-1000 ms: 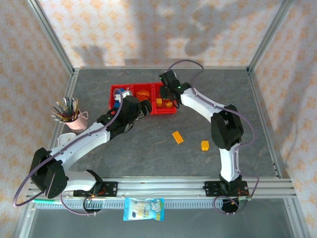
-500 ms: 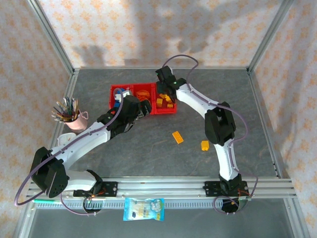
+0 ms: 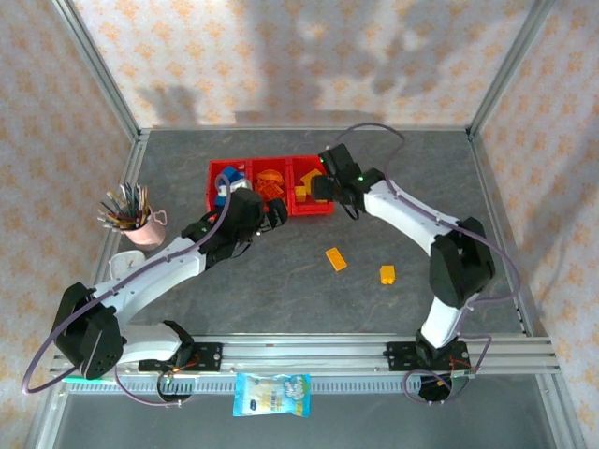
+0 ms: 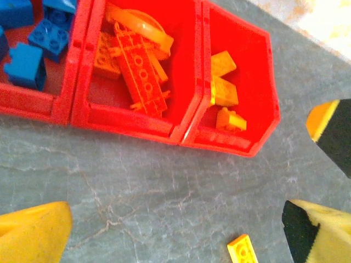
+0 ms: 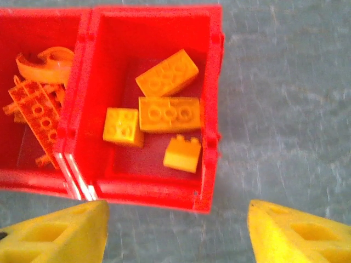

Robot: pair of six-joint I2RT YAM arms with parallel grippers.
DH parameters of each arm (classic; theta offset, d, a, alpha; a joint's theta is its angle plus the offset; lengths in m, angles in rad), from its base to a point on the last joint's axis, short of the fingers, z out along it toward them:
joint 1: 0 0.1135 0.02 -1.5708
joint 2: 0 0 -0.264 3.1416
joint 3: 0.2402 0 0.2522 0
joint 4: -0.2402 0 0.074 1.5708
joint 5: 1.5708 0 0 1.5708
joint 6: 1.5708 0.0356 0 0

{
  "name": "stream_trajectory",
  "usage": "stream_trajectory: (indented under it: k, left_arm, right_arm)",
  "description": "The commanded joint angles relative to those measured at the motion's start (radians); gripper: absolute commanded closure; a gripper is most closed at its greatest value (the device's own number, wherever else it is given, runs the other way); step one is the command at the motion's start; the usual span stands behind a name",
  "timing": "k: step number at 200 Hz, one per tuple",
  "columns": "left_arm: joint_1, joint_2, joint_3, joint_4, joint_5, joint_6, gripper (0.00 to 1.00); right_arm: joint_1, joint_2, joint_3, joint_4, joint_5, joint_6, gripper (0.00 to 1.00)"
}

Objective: Sort the legos into containers by color
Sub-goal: Pick up the lego from the center of the table.

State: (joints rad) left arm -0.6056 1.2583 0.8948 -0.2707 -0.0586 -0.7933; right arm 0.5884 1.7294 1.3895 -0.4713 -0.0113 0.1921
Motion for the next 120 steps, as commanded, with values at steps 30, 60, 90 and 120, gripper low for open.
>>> stream_trajectory:
  k: [30, 60, 90, 120]
  left_arm:
    - [-0.105, -0.024, -0.055, 0.045, -0.012, -0.07, 0.01]
    - [-0.157, -0.031, -0.097, 0.073, -0.047, -0.137, 0.01]
    - [-0.193, -0.044, -0.128, 0.085, -0.087, -0.192, 0.01]
    - [-0.203, -0.058, -0.158, 0.086, -0.111, -0.232, 0.01]
  right_arm:
    - [0.002, -0.147, -0.225, 0.021, -0.058, 0.076, 0.28]
    - [0.002, -0.218, -0.365, 0.071, -0.091, 0.101, 0.26]
    - [0.003, -0.25, -0.497, 0.154, -0.146, 0.142, 0.24]
    - [0.019, -0.264, -0.607, 0.235, -0.196, 0.176, 0.23]
